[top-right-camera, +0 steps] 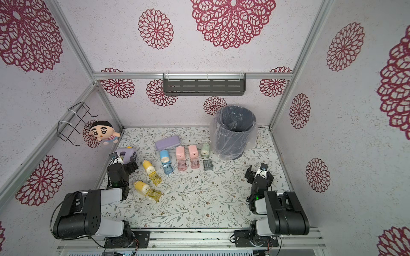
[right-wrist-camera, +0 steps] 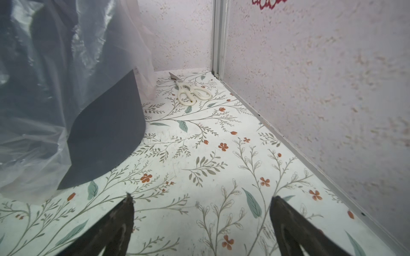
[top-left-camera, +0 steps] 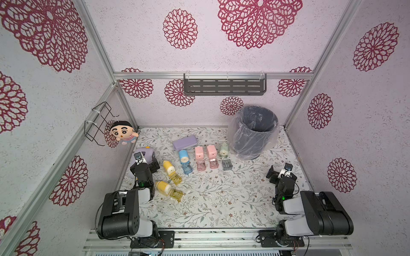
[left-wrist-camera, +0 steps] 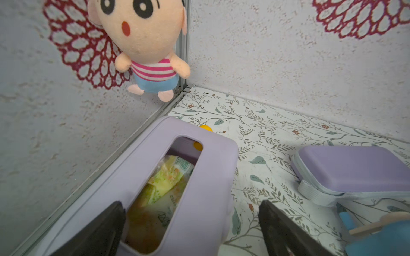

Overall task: Take out the pencil sharpener tray and clean the shavings
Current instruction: Reset both arms

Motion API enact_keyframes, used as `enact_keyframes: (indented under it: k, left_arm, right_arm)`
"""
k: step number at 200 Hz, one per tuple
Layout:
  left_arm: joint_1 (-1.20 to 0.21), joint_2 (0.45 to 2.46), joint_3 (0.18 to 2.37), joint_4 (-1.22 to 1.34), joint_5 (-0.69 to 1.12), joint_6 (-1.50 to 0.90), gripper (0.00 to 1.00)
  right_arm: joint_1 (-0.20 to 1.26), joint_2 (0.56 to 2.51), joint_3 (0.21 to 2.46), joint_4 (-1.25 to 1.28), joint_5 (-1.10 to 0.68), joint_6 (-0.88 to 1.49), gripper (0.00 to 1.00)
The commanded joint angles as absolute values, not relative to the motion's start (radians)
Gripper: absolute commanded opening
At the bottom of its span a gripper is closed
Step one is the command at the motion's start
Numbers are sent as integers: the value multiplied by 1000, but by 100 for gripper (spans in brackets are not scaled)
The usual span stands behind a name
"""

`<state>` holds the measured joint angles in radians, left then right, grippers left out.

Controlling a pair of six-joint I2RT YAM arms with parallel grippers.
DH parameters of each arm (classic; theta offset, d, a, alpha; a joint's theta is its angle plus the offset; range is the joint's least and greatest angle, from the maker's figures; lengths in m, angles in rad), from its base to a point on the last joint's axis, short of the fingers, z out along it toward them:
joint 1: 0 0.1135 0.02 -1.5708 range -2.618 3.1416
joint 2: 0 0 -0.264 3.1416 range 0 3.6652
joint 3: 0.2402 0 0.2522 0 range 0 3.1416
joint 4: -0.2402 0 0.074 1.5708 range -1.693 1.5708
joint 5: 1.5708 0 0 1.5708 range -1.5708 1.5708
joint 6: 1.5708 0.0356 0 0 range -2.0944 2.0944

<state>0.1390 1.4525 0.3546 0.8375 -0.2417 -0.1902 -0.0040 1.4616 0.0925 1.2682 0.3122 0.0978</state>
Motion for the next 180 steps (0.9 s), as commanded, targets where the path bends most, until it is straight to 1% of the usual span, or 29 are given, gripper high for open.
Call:
enact_keyframes:
  k: [1,10,20,30,54,180]
  left_arm:
    - [134,1504,395,870,-146,-150,97]
    - [130,1544,430,844,-114,-127,97]
    - [133,1550,428,863,-125,-129,97]
    - [133,1537,438,813,-146,-146,97]
    - [132,1552,432,854,-152,-135,97]
    - [130,1549,429,856,-154,-134,97]
  right_arm:
    - [-5,1534,87,1499,280,91,99]
    - [-2,1557,90,1536,274,83,99]
    - [0,1524,118,1427,274,84,99]
    - [0,1537,155,1386,250,72,99]
    - [23,1536,262,1178,242,36,99]
    - [41,1536,256,1193,262,21,99]
